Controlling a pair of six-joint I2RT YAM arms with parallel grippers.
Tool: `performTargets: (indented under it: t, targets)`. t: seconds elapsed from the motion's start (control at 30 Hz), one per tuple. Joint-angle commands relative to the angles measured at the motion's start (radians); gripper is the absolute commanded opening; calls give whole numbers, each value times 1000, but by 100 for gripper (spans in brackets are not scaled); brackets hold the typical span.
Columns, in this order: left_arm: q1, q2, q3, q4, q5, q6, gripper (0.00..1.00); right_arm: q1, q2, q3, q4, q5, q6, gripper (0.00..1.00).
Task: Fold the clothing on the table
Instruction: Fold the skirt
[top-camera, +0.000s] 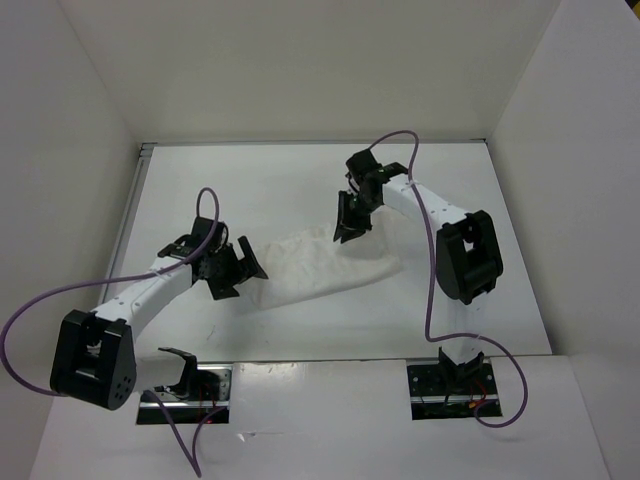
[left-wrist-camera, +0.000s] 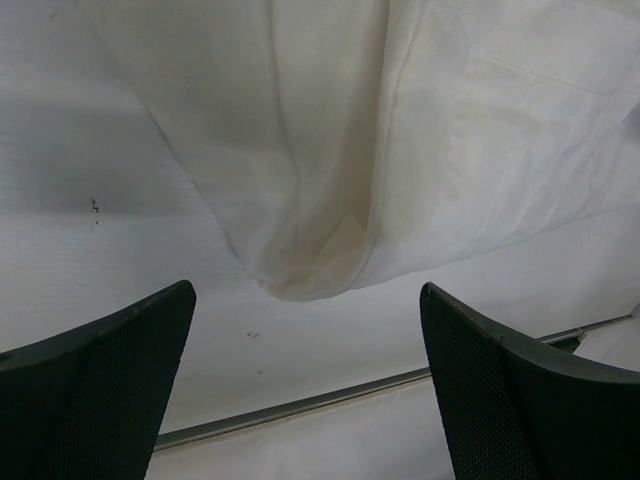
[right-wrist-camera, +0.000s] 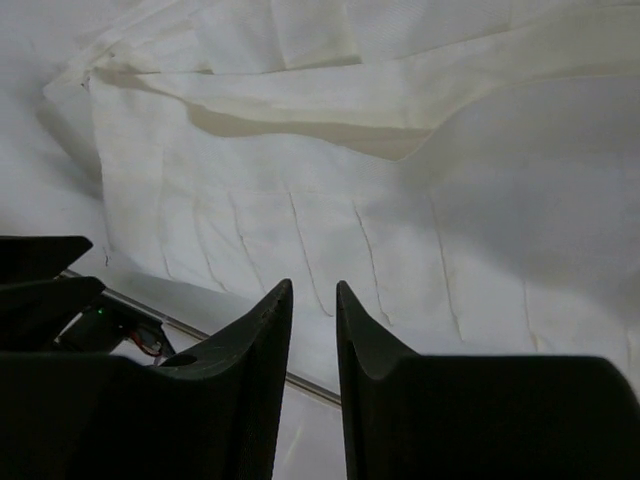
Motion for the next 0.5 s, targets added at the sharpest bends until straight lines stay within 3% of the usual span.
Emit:
performTargets:
  t: [0.0, 0.47]
  targets:
    - [-6, 7, -19, 23, -9, -21, 99, -2, -15, 64, -22, -26, -22, 29]
    - [-6, 108, -75, 134, -19, -41, 99, 28, -16, 82, -31, -101, -22, 29]
